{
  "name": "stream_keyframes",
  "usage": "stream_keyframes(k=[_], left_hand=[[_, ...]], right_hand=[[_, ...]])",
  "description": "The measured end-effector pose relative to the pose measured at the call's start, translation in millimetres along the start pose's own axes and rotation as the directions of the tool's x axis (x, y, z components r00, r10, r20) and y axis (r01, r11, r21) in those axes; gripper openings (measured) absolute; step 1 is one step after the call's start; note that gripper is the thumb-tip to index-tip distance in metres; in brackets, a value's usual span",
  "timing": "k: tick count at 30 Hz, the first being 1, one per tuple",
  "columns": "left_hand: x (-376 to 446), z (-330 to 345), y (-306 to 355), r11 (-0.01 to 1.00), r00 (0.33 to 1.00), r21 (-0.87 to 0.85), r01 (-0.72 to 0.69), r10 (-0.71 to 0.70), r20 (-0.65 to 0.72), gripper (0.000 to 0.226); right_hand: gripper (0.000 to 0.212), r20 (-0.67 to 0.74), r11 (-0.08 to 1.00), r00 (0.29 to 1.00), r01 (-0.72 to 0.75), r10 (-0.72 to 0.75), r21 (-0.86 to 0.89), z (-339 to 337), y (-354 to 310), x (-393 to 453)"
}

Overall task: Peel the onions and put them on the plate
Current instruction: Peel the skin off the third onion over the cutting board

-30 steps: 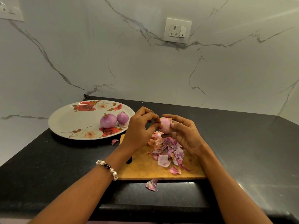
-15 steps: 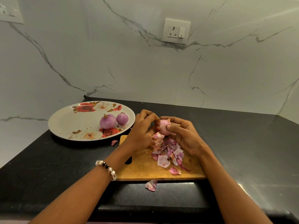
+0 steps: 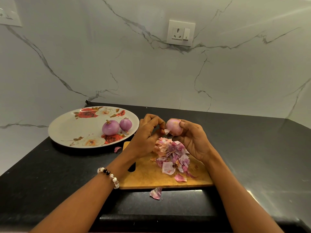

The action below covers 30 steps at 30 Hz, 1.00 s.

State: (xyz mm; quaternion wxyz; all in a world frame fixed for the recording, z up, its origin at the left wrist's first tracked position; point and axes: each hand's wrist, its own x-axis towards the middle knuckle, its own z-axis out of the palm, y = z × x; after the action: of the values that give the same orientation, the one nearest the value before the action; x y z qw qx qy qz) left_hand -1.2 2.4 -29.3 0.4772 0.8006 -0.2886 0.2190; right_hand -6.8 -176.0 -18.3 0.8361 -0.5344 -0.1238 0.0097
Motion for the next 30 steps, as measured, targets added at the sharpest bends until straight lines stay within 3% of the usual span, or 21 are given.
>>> stream_keyframes(k=[8, 17, 24, 30], left_hand=[[-1.8, 0.0, 3.8, 0.998, 0.999, -0.045, -0.047, 0.048, 0.019, 0.024], [-5.1, -2.8, 9.6, 0.967, 0.999, -0.255, 0.02, -0.007, 0.051, 0.02], [-1.4, -5.0, 4.7, 0.963, 0.996, -0.253, 0.091, -0.083, 0.042, 0.026], [-1.1, -8.2, 4.8, 0.948, 0.983, -0.273, 0.162, -0.178, -0.038, 0.031]], right_hand=[[0.032, -0.009, 0.999, 1.0, -0.001, 0.002, 0.05, 3.1, -1.9, -2.6], [0.033, 0.034, 1.0, 0.999, 0.009, -0.009, 0.015, 4.3, -2.0, -3.8], [0.036, 0.07, 0.997, 0.997, -0.01, 0.015, -0.078, 1.6, 0.9, -1.0], [0.039, -0.04, 0.999, 0.999, -0.018, 0.02, 0.04, -3.7, -0.7, 1.7]])
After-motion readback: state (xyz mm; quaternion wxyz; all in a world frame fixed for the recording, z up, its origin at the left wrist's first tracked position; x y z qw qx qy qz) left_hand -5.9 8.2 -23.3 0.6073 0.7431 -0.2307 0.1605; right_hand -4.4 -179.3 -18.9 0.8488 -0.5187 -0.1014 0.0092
